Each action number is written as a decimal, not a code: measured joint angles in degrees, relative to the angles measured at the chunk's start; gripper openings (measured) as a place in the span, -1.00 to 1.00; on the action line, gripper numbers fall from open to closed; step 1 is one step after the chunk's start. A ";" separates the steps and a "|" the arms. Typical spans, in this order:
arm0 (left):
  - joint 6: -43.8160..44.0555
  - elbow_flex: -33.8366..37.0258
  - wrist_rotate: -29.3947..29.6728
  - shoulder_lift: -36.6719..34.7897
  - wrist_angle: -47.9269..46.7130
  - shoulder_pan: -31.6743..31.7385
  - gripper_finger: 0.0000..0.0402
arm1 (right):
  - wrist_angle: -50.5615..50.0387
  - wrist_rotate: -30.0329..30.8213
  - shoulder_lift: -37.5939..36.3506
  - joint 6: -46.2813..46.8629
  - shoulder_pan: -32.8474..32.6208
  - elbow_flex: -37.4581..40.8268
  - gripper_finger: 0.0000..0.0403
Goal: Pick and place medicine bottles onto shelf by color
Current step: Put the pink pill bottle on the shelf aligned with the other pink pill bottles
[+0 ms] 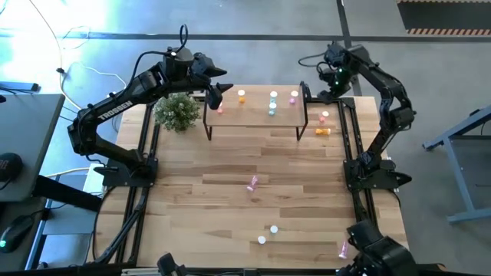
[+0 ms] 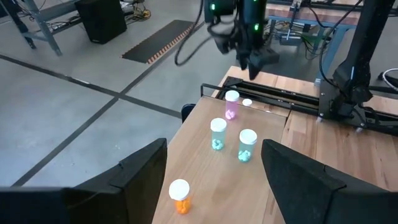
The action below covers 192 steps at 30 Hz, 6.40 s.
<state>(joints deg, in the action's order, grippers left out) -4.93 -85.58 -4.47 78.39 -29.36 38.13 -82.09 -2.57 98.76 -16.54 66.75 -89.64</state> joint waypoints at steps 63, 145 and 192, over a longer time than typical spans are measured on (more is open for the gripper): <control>0.28 0.00 0.20 0.02 0.32 0.00 0.26 | 21.63 2.99 1.81 15.09 -1.65 20.54 -0.39; 2.06 0.00 -4.27 3.84 0.44 -14.15 0.26 | -6.73 2.42 -8.98 35.87 -41.37 -26.23 -0.46; 24.29 0.00 -4.72 19.61 26.28 -28.44 0.04 | 0.42 -14.87 -8.94 25.64 -60.51 -26.23 -0.46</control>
<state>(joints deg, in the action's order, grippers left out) 19.36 -85.58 -9.19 98.00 -3.09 9.69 -81.67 -17.44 89.82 9.09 6.24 -115.87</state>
